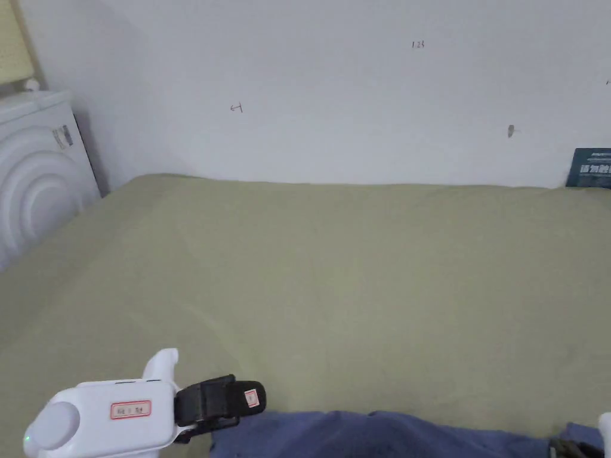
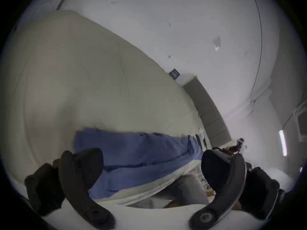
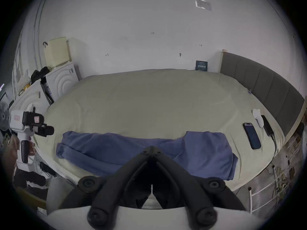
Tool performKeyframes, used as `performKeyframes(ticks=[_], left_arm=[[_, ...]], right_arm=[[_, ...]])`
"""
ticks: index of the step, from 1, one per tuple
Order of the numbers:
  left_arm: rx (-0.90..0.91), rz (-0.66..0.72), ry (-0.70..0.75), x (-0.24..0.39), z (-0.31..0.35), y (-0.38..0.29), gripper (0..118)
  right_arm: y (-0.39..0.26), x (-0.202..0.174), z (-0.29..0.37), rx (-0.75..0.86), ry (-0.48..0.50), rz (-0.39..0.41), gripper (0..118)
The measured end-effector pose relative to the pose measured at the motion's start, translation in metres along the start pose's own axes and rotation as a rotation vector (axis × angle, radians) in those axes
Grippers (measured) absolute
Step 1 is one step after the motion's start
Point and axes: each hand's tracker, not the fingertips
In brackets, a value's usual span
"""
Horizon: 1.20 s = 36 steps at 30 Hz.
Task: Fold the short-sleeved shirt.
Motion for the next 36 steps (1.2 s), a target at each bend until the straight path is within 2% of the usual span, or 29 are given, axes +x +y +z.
performKeyframes(ticks=[3, 8, 10, 12, 14, 15, 16, 17, 18, 19, 22, 24, 29, 31, 36], left_arm=[[-0.026, 0.122, 0.015, -0.026, -0.002, -0.006, 118], [-0.118, 0.232, 0.064, -0.070, -0.026, -0.024, 118], [-0.134, 0.299, -0.004, -0.081, -0.035, -0.038, 118], [-0.017, 0.289, -0.087, -0.079, -0.030, -0.045, 118], [-0.048, 0.393, -0.092, -0.078, -0.034, -0.047, 117], [-0.047, 0.422, -0.069, -0.076, -0.034, -0.048, 107], [-0.039, 0.421, -0.067, -0.073, -0.034, -0.049, 64], [-0.046, 0.381, -0.005, -0.066, -0.038, -0.050, 10], [-0.081, 0.275, 0.097, -0.058, -0.043, -0.047, 7], [-0.089, 0.235, 0.129, -0.054, -0.046, -0.046, 7], [-0.083, 0.244, 0.094, -0.038, -0.046, -0.045, 7], [-0.011, 0.124, 0.152, -0.013, -0.034, -0.036, 7], [-0.040, -0.053, 0.023, 0.070, -0.029, -0.012, 7], [-0.064, -0.147, 0.022, 0.113, -0.042, -0.013, 7], [-0.204, -0.266, 0.021, 0.181, -0.106, -0.023, 7]], right_arm=[[0.002, 0.005, -0.002, -0.002, -0.010, -0.011, 1], [0.003, 0.006, -0.004, -0.026, 0.006, -0.026, 1], [0.003, 0.006, -0.004, -0.034, 0.014, -0.032, 1], [0.002, 0.008, -0.005, -0.041, 0.021, -0.047, 1], [0.000, 0.007, -0.006, -0.049, 0.033, -0.060, 1], [-0.001, 0.008, -0.006, -0.056, 0.042, -0.068, 1], [-0.003, 0.008, -0.007, -0.064, 0.050, -0.074, 1], [-0.005, 0.008, -0.009, -0.070, 0.055, -0.086, 1], [-0.007, 0.008, -0.010, -0.079, 0.067, -0.103, 1], [-0.010, 0.010, -0.010, -0.088, 0.072, -0.110, 2], [-0.013, 0.012, -0.004, -0.099, 0.079, -0.111, 2], [-0.014, 0.016, 0.003, -0.098, 0.075, -0.109, 2], [-0.010, 0.027, 0.017, -0.070, 0.049, -0.114, 2], [-0.008, 0.033, 0.022, -0.058, 0.048, -0.131, 2], [-0.009, 0.045, 0.036, -0.037, 0.033, -0.155, 2]])
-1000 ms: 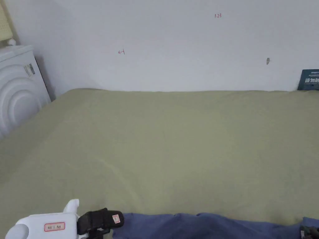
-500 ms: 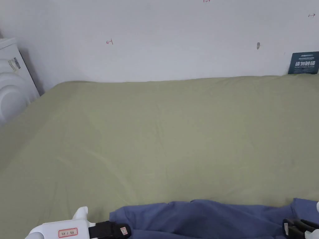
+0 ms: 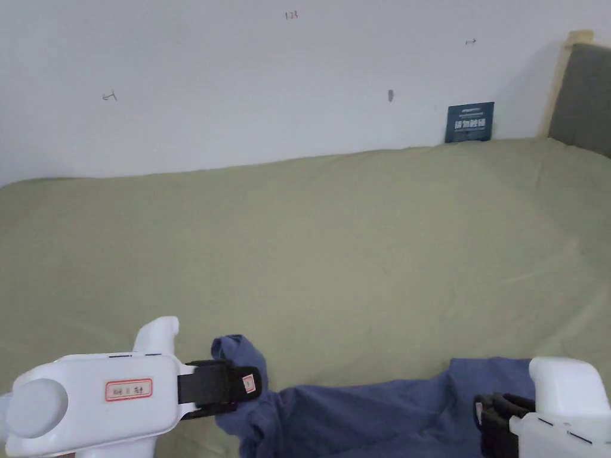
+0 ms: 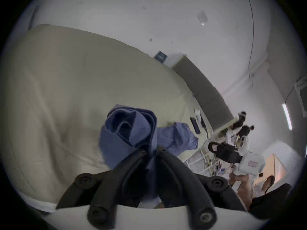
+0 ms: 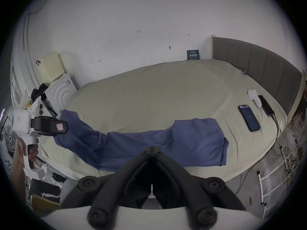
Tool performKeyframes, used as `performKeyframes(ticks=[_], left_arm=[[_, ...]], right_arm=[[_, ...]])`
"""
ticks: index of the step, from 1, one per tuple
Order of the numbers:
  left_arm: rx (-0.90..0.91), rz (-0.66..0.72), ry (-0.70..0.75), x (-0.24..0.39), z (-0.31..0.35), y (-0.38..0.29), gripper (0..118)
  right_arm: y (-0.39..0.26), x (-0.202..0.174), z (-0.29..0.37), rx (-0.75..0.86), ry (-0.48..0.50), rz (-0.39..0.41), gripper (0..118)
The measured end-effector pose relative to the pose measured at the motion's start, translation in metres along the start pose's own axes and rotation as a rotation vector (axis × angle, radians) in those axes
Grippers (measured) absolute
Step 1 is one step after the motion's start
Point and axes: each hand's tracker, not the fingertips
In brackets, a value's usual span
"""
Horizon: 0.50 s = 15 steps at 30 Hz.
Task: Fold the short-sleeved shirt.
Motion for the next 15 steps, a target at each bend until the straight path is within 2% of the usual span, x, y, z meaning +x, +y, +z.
performKeyframes(ticks=[4, 8, 9, 10, 12, 13, 15], left_arm=[[-0.076, -0.058, -0.027, 0.018, -0.062, 0.008, 7], [-0.167, -0.018, -0.033, 0.025, -0.119, 0.000, 7], [-0.197, -0.012, -0.023, 0.025, -0.129, -0.003, 12], [-0.200, -0.015, -0.021, 0.024, -0.137, -0.005, 35], [-0.224, 0.009, -0.055, 0.020, -0.149, -0.010, 92], [-0.224, 0.042, -0.082, 0.017, -0.151, -0.011, 109], [-0.165, 0.109, -0.092, 0.012, -0.143, -0.010, 108]], right_arm=[[-0.002, 0.013, 0.007, 0.009, -0.031, -0.013, 2], [-0.006, 0.025, 0.010, 0.005, -0.072, -0.024, 2], [-0.007, 0.028, 0.009, 0.001, -0.080, -0.026, 2], [-0.008, 0.030, 0.008, -0.002, -0.085, -0.028, 2], [-0.008, 0.035, 0.005, -0.010, -0.094, -0.037, 2], [-0.008, 0.036, 0.004, -0.013, -0.095, -0.040, 2], [-0.008, 0.037, 0.003, -0.019, -0.100, -0.042, 2]])
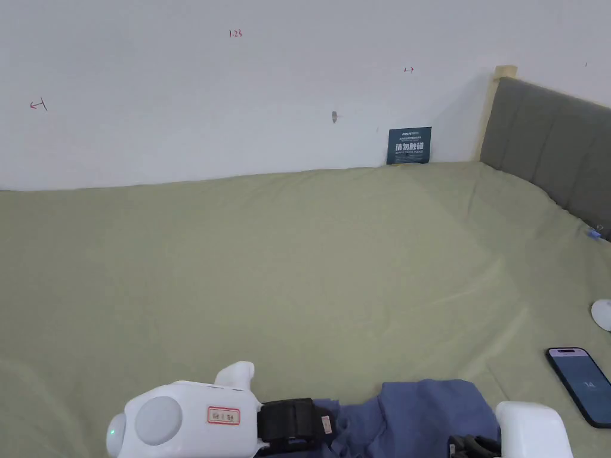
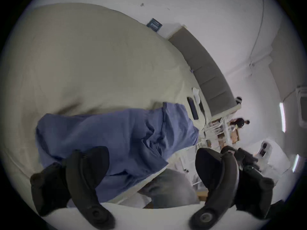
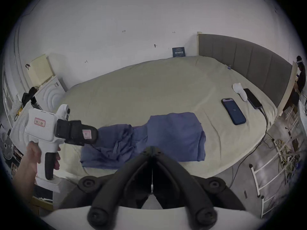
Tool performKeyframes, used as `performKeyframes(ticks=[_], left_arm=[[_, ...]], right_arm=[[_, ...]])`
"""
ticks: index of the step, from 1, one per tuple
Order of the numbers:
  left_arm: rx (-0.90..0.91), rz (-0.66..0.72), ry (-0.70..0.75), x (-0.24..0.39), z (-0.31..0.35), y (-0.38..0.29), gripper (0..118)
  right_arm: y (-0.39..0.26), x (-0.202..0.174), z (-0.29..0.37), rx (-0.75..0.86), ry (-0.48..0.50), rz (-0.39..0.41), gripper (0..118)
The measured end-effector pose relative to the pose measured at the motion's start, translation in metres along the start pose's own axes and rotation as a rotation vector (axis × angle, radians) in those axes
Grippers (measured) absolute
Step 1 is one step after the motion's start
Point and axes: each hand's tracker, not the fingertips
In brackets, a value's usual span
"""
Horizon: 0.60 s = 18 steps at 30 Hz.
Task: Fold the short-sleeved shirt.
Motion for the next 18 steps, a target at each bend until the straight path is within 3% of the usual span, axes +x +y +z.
performKeyframes(ticks=[3, 4, 5, 6, 8, 12, 18], left_arm=[[0.076, 0.091, -0.098, -0.016, 0.018, 0.002, 101], [0.117, 0.121, -0.107, -0.022, 0.024, 0.000, 73], [0.159, 0.140, -0.115, -0.029, 0.029, -0.003, 29], [0.165, 0.142, -0.071, -0.032, 0.028, -0.006, 0], [0.204, 0.117, 0.084, -0.035, 0.027, -0.014, 0], [0.145, 0.205, -0.032, -0.044, -0.010, -0.037, 0], [0.071, 0.176, -0.024, -0.020, -0.076, -0.065, 0]], right_arm=[[0.000, -0.001, 0.001, 0.000, 0.011, 0.003, 2], [0.001, -0.001, 0.001, 0.002, 0.016, 0.003, 2], [0.001, -0.002, 0.002, 0.003, 0.022, 0.004, 2], [0.001, -0.003, 0.003, 0.007, 0.029, 0.007, 2], [0.002, -0.006, 0.007, 0.018, 0.039, 0.013, 2], [0.004, -0.010, 0.014, 0.039, 0.063, 0.018, 2], [0.008, -0.013, 0.028, 0.077, 0.064, 0.033, 2]])
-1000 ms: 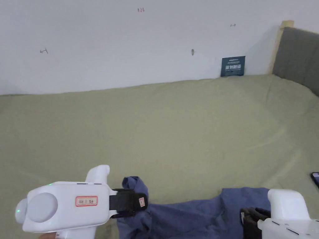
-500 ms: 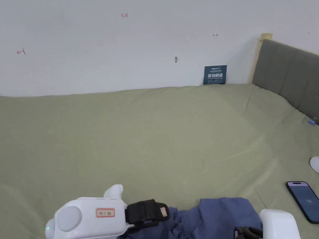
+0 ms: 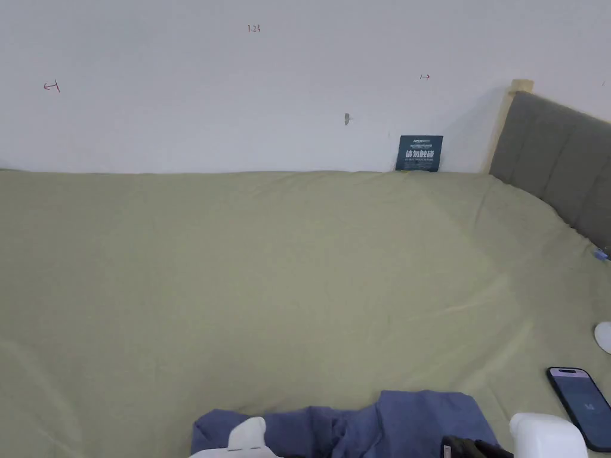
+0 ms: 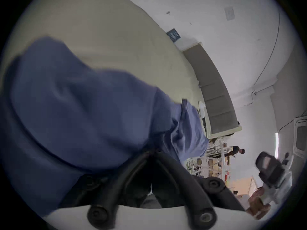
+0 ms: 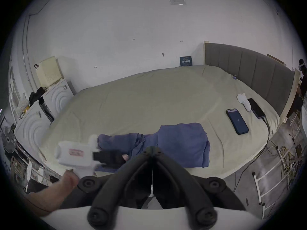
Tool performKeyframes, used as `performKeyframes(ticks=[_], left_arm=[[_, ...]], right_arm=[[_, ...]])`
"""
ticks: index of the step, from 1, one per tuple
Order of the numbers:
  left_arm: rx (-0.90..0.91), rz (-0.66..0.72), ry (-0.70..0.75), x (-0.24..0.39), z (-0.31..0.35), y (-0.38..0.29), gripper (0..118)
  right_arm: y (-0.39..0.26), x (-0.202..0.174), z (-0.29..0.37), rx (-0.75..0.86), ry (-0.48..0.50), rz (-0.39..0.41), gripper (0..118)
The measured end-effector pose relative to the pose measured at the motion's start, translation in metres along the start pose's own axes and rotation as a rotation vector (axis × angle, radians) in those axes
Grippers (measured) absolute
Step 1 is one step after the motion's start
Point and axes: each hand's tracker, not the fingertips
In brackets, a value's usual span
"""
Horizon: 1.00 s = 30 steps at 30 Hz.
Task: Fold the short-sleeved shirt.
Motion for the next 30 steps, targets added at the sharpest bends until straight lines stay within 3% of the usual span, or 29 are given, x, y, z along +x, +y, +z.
performKeyframes(ticks=[4, 7, 10, 12, 13, 15, 16, 18, 20, 26, 29, 30], left_arm=[[-0.003, -0.027, -0.046, 0.012, -0.017, -0.017, 0], [-0.001, 0.046, -0.089, 0.012, -0.018, -0.013, 0], [-0.001, 0.026, -0.084, 0.011, 0.011, 0.002, 0], [0.024, -0.012, -0.169, 0.000, 0.049, 0.020, 0], [0.009, -0.041, -0.205, -0.006, 0.070, 0.029, 16], [-0.006, -0.092, -0.180, -0.026, 0.110, 0.045, 89], [-0.038, -0.094, -0.139, -0.036, 0.125, 0.050, 118], [-0.012, -0.065, -0.121, -0.065, 0.157, 0.061, 118], [0.009, 0.055, -0.102, -0.094, 0.174, 0.067, 118], [-0.009, 0.304, -0.212, -0.121, 0.125, 0.045, 118], [0.044, 0.263, -0.329, -0.107, 0.100, 0.041, 118], [0.036, 0.265, -0.294, -0.103, 0.093, 0.041, 118]], right_arm=[[0.001, 0.000, 0.003, 0.009, -0.002, 0.000, 2], [0.000, -0.002, 0.000, 0.000, -0.009, 0.006, 2], [-0.002, -0.003, -0.002, -0.010, -0.006, 0.000, 2], [-0.002, -0.005, -0.005, -0.016, 0.000, 0.000, 2], [-0.001, -0.007, -0.006, -0.021, 0.002, 0.006, 2], [0.000, -0.012, -0.009, -0.020, 0.008, 0.017, 2], [0.002, -0.014, -0.010, -0.018, 0.016, 0.023, 2], [0.003, -0.019, -0.010, -0.012, 0.035, 0.028, 2], [0.005, -0.024, -0.010, -0.007, 0.048, 0.036, 3], [0.004, -0.029, -0.008, -0.011, 0.068, 0.045, 3], [0.003, -0.026, -0.005, -0.013, 0.060, 0.041, 3], [0.003, -0.026, -0.004, -0.016, 0.054, 0.042, 3]])
